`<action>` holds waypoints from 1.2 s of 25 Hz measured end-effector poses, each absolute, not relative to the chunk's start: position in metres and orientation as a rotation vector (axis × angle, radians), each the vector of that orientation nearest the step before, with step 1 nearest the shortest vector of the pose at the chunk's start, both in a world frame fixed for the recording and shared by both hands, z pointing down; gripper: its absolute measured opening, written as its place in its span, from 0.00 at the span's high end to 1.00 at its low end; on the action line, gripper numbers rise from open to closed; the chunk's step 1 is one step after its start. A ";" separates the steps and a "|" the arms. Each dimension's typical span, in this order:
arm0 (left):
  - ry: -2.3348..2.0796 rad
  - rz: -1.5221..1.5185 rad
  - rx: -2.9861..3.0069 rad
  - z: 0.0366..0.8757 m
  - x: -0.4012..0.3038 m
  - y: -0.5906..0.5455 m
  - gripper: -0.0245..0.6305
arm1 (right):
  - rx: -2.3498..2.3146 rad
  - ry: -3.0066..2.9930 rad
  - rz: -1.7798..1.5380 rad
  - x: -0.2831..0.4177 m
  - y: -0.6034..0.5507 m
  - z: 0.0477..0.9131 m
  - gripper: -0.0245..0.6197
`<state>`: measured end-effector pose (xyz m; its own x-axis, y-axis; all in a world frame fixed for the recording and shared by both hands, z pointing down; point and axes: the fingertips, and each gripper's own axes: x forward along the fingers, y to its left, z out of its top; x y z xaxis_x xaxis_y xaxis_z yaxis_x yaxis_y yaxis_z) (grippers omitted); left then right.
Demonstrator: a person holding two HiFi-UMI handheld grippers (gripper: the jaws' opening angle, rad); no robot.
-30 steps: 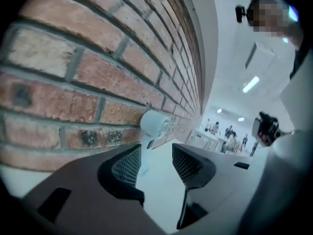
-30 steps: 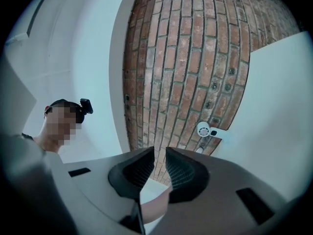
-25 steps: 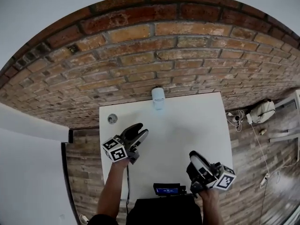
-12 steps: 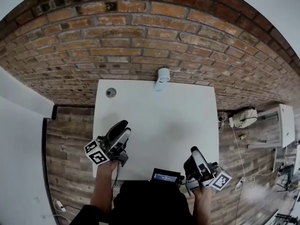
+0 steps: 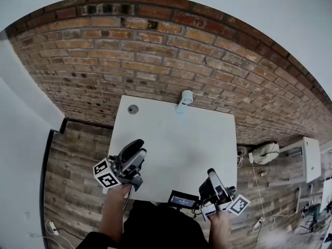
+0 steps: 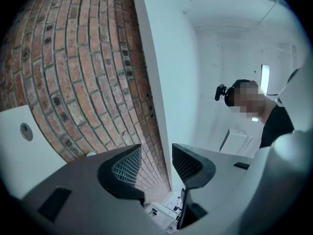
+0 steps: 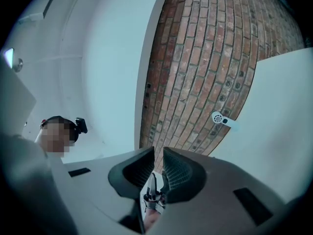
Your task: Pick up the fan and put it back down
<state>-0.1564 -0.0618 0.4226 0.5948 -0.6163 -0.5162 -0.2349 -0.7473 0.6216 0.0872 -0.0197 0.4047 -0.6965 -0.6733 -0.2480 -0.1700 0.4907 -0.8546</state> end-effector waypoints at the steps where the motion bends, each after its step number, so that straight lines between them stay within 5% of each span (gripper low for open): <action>1: -0.684 -1.021 2.339 0.418 -0.156 -0.055 0.64 | -0.674 2.169 -1.149 0.088 -0.016 0.402 0.87; 16: -0.758 -0.977 2.419 0.367 -0.057 0.076 0.64 | -0.524 2.070 -1.171 0.190 0.084 0.413 0.87; 30: -0.826 -0.886 2.517 0.340 -0.035 0.134 0.64 | -0.411 2.032 -1.132 0.205 0.122 0.406 0.87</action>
<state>-0.0349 0.1344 0.3398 0.6354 -0.6250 -0.4535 -0.4084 -0.7705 0.4895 0.2054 0.1217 0.4064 -0.6593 -0.5929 -0.4624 0.0811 0.5553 -0.8277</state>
